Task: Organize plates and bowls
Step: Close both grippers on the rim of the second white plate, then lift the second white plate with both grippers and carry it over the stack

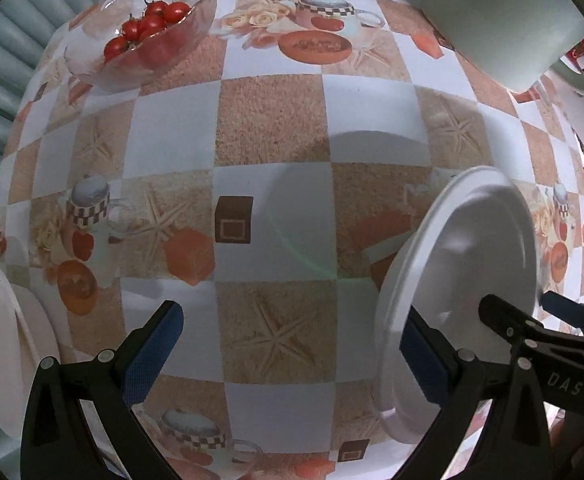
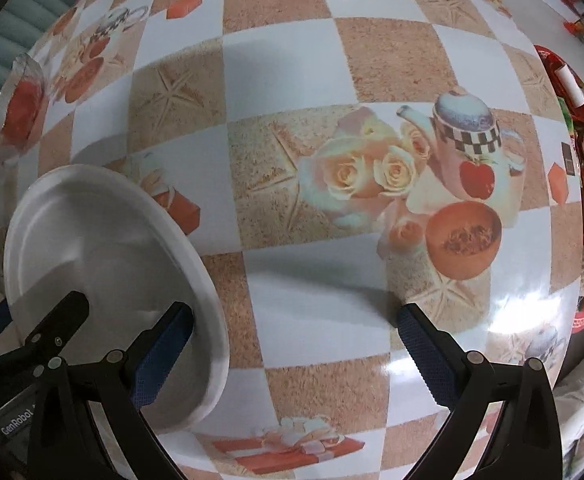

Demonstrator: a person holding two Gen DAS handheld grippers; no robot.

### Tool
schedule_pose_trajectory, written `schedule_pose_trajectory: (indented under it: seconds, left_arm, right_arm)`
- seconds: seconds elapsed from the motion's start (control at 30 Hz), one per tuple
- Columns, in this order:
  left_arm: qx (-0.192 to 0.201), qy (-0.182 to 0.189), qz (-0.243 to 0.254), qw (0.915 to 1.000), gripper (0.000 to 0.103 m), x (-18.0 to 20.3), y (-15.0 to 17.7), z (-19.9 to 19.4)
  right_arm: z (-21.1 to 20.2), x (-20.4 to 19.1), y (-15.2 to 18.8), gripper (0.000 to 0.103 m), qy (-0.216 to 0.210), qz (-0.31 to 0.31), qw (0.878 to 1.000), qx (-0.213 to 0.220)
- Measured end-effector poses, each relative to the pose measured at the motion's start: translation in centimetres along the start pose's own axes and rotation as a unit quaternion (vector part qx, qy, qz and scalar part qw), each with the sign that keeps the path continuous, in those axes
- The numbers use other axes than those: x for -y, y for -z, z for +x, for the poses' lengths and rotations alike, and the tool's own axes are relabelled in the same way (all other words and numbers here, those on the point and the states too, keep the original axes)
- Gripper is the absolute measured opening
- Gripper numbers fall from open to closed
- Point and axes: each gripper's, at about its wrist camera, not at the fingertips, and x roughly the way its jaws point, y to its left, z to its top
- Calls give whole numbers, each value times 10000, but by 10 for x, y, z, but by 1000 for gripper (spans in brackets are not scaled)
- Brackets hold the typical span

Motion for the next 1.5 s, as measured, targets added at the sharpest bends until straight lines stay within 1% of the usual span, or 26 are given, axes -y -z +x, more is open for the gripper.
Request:
schedule_pose_trajectory:
  seconds: [0.1,0.2,0.23,0.3,0.33,0.37,0.4,0.43,0.47,0.5,0.53,0.57,0.6,0.63,0.67,0.8,0.9,0.93,1.07,1.1,1.2,1.23,1.33,1.37,1.5]
  left_arm:
    - [-34,43,8,10000,103,-2,0,3]
    - [-239,133,-93,9996,102,-6,-2,11]
    - [-295,119,-90,9995,101,-6,-3,14]
    - [-302,130,60,9994,89,0,-4,15]
    - [-269,126,122,9995,86,3,-4,13]
    - [-249,148,194,9994,78,6,-3,11]
    - [-220,174,310,9991,71,10,-3,9]
    - [-207,194,377,9989,67,13,-3,7]
    - [-194,222,451,9985,61,15,-3,6]
    - [-189,246,488,9983,53,17,-3,6]
    - [-170,297,527,9980,48,19,-3,4]
    - [-164,364,544,9977,37,21,-3,3]
    - [-187,500,537,9971,26,21,-3,3]
    - [-207,534,544,9969,25,25,-3,1]
    - [-204,532,570,9967,24,25,-2,0]
    - [-173,643,666,9956,21,26,5,-6]
    - [-94,604,777,9951,21,27,17,-17]
    - [-76,591,783,9951,21,25,15,-20]
    - [-15,586,734,9956,21,23,20,-32]
    - [7,592,716,9957,21,20,26,-38]
    - [68,583,651,9961,21,10,29,-53]
    - [90,576,624,9963,21,9,23,-54]
    - [181,546,560,9968,21,-5,33,-65]
    - [202,533,529,9970,21,-5,29,-64]
    - [275,502,367,9977,21,-19,49,-75]
  right_arm:
    - [0,-1,-1,103,-4,-25,10000,69]
    - [0,-2,4,103,-33,24,9999,130]
    - [1,-2,2,103,-45,-31,10000,54]
    - [-1,10,6,103,-97,-153,9998,-121]
    - [-2,10,6,103,-186,-164,9996,-118]
    - [-4,13,9,103,-226,-145,9996,-115]
    - [-5,13,10,99,-253,-159,9995,-78]
    - [-8,12,12,92,-245,-186,9995,-8]
    - [-12,10,14,88,-291,-223,9993,37]
    - [-16,6,16,74,-391,-300,9987,99]
    - [-21,4,18,51,-545,-371,9977,144]
    - [-22,2,19,36,-979,-419,9943,81]
    - [-20,2,19,13,-1201,-367,9921,-15]
    - [-20,2,20,13,-1257,-297,9916,-46]
    - [-21,3,21,13,-1201,-303,9923,5]
    - [-23,9,24,13,-1270,-287,9915,38]
    - [-31,10,29,13,-1259,-303,9915,105]
    - [-31,11,31,13,-1255,-285,9916,98]
    - [-43,9,39,13,-1284,-261,9913,127]
    - [-44,9,39,13,-1288,-273,9912,134]
    - [-56,2,45,13,-1296,-326,9909,153]
    - [-58,1,47,13,-1300,-340,9908,160]
    - [-67,-14,55,13,-1264,-400,9910,192]
    - [-70,-19,59,13,-1262,-437,9908,198]
    - [-78,-43,68,13,-1221,-588,9905,222]
